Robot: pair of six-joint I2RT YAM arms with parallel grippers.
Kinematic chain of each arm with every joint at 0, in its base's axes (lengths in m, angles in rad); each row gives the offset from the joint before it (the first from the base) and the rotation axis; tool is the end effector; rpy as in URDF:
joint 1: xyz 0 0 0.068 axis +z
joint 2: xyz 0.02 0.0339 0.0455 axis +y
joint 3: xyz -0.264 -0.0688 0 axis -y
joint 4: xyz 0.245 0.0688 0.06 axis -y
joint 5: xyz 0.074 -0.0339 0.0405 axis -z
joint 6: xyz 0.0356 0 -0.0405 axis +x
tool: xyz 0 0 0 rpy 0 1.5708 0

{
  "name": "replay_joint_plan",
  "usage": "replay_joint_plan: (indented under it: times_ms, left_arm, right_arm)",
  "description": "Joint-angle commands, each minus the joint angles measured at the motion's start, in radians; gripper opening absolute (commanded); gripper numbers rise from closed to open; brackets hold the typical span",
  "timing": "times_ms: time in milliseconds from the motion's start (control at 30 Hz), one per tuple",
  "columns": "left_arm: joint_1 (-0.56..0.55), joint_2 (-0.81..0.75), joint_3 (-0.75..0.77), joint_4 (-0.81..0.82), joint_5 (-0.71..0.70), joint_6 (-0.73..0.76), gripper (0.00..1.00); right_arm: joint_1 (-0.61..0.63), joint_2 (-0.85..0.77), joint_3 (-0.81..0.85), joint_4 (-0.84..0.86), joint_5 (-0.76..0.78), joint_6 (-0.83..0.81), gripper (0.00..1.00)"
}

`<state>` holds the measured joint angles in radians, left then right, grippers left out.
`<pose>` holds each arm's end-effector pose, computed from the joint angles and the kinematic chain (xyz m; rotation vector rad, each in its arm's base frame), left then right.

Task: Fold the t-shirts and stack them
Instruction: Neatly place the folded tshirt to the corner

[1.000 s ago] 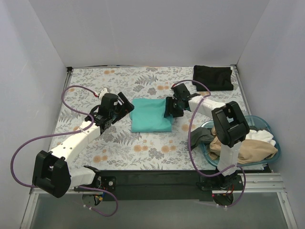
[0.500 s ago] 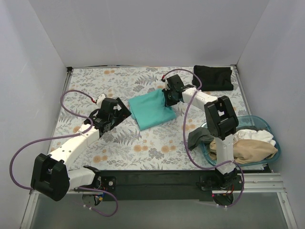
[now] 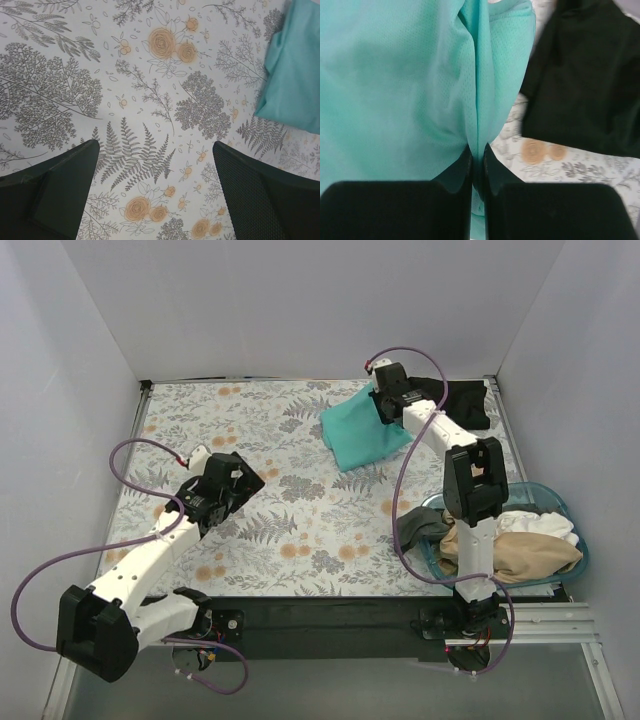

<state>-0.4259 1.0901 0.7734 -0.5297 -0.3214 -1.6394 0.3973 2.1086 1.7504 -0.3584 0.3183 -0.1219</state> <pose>0.2058 -0.0810 0.2476 -1.5149 1.9197 -0.5914 0.4534 0.1782 0.2397 -0.4182 2.2143 -0.2169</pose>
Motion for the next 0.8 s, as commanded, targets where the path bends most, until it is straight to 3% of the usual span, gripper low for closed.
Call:
replay_joint_plan:
  times_ms: [0, 300, 767]
  left_arm:
    - [-0.002, -0.048, -0.014, -0.076, -0.082, -0.039, 0.97]
    - [-0.004, -0.056, 0.006, -0.144, -0.146, -0.089, 0.97]
    - [-0.004, -0.004, 0.055, -0.199, -0.234, -0.109, 0.98]
  right_arm:
    - [-0.052, 0.021, 0.080, 0.009, 0.120, -0.071, 0.01]
    - [-0.167, 0.057, 0.211, 0.030, 0.153, -0.157, 0.01]
    - [-0.241, 0.123, 0.382, 0.118, 0.182, -0.180, 0.01]
